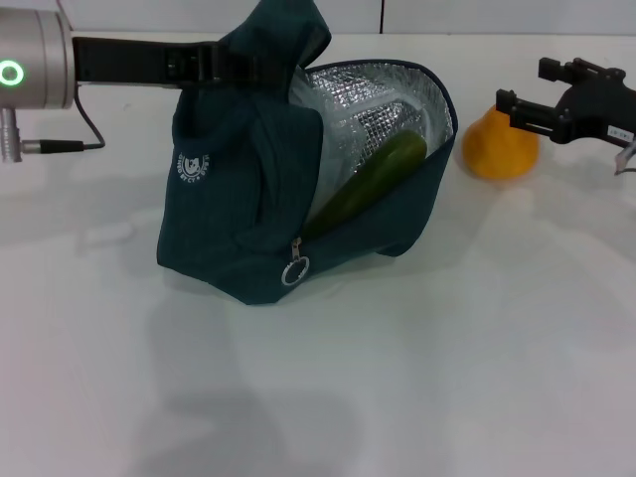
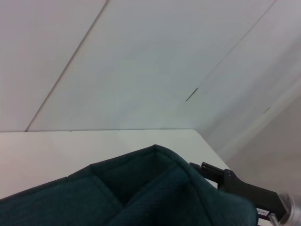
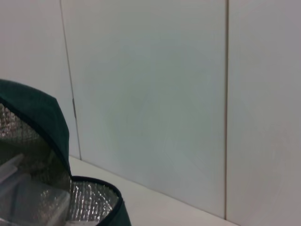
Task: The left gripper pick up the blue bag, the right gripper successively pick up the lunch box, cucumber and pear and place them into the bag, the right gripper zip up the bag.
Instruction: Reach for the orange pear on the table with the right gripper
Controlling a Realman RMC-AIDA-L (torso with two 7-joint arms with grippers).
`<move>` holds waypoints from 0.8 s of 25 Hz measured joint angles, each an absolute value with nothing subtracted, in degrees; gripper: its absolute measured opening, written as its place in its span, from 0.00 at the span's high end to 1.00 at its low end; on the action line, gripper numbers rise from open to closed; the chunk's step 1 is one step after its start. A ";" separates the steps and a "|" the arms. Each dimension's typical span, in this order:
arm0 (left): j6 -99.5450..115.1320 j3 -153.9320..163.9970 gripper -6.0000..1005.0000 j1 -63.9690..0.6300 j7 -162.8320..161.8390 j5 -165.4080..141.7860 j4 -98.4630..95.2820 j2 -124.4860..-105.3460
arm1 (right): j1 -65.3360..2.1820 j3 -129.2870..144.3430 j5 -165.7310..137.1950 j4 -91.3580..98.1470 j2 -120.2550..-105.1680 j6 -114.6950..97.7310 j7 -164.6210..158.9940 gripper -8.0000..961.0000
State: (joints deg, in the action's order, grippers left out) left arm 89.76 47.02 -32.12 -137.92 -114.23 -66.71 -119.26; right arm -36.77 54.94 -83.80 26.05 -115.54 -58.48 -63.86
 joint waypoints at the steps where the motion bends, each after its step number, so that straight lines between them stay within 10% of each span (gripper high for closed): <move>1: 89.77 47.02 0.95 -32.15 -137.92 -114.23 -66.71 -119.26 | -37.11 54.93 -83.78 25.69 -115.62 -58.08 -63.39 0.20; 20: 89.98 47.11 0.95 -32.77 -137.89 -112.99 -66.62 -119.34 | -37.70 54.93 -83.62 25.31 -116.01 -57.03 -61.98 0.31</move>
